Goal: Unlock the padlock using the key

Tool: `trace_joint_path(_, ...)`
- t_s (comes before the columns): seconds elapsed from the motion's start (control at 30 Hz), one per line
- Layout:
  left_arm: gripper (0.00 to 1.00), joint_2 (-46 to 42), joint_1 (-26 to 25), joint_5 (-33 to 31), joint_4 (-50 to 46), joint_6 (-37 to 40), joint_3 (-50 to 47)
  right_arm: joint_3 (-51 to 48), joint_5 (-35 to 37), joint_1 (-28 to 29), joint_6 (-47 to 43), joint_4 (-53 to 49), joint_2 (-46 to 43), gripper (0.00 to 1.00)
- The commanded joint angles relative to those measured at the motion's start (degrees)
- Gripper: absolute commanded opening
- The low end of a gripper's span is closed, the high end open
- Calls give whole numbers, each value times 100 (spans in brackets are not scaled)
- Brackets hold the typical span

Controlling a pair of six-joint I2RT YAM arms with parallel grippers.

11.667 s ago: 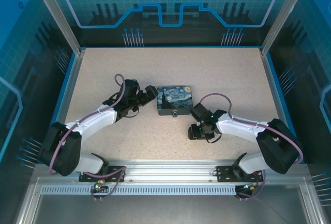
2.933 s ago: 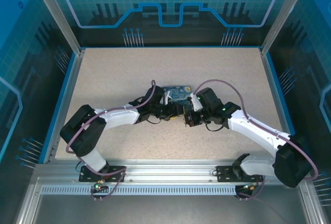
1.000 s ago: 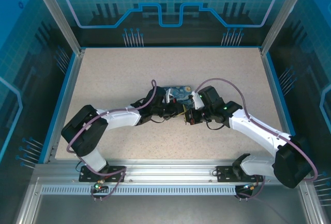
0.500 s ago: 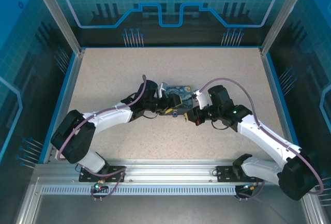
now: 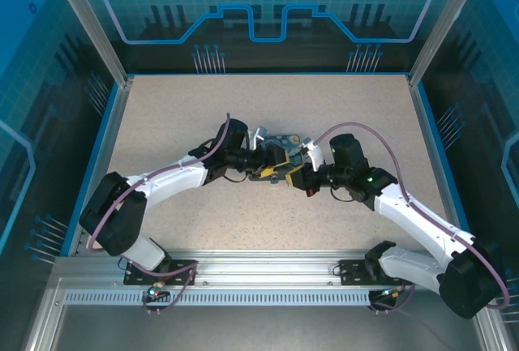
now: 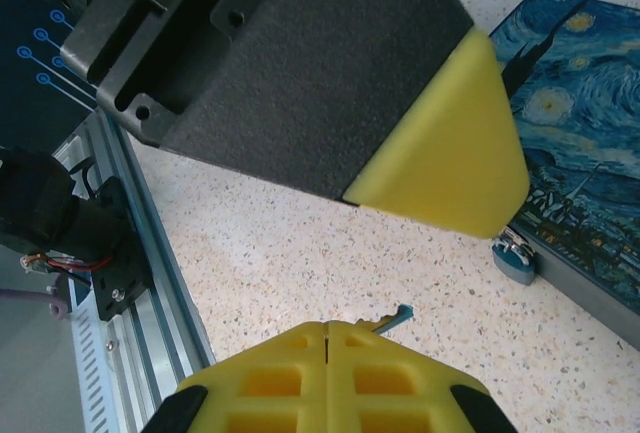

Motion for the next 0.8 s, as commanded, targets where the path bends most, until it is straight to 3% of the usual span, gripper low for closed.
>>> trace_joint_path(0.0, 67, 34, -22, 356, 322, -295, -42, 29, -79, -40, -35, 226, -24, 0)
trace_joint_path(0.5, 60, 411, -315, 566, 1144, -1004, -140, 206, 43, -28, 54, 429, 130, 0)
trace_joint_path(0.77, 39, 521, -318, 637, 1642, -1325, -240, 175, 110, -31, 32, 440, 167, 0)
